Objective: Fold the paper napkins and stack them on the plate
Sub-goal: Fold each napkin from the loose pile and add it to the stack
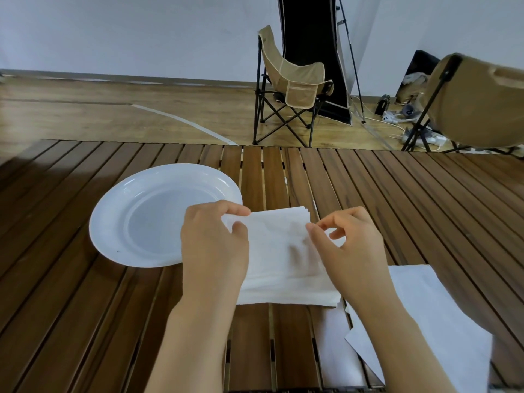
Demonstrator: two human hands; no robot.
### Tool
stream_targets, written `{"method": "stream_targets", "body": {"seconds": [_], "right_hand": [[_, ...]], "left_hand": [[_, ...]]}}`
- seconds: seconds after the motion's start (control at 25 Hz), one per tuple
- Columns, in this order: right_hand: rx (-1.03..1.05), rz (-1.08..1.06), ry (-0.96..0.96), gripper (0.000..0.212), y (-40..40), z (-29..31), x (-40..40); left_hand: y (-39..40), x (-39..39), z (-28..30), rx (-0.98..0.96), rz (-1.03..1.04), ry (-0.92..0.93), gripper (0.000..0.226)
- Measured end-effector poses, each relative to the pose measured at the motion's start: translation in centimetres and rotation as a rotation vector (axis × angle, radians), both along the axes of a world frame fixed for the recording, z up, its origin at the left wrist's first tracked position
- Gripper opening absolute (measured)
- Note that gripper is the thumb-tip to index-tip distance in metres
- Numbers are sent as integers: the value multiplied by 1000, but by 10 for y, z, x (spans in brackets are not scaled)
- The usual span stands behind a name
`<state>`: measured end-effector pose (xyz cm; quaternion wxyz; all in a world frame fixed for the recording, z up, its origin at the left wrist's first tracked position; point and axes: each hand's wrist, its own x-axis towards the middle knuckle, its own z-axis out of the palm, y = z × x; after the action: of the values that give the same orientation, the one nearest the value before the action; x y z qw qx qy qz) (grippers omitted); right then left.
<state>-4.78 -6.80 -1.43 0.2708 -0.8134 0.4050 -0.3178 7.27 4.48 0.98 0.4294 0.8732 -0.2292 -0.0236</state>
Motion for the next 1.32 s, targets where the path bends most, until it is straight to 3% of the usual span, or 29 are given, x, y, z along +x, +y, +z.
{"method": "stream_targets", "body": {"seconds": [0.12,0.28,0.36,0.44,0.6,0.88,1.04,1.32], "right_hand": [[12,-89,103,14,-2,4,-16],[251,-323,634,13,-17,-9,-44],[363,-291,882,9,-20,-17,-48],[392,-181,971,26,-22,-21,-44],[432,-89,888,44,-23,-18,-40],[386,-100,794,48,-37,-24,-42],[246,-224,703,40,-44,-39,-47],[224,-268,751,11,-45,-53,-44]], "left_hand": [[3,-9,2,-16,-14,-22,18],[14,-18,0,-4,-50,15,19],[16,-18,1,20,-62,50,19],[15,-16,2,52,-77,81,18],[13,-13,4,81,-96,134,18],[13,-11,5,80,-97,175,18],[10,-10,3,90,-103,164,18],[10,-5,0,89,-102,161,17]]}}
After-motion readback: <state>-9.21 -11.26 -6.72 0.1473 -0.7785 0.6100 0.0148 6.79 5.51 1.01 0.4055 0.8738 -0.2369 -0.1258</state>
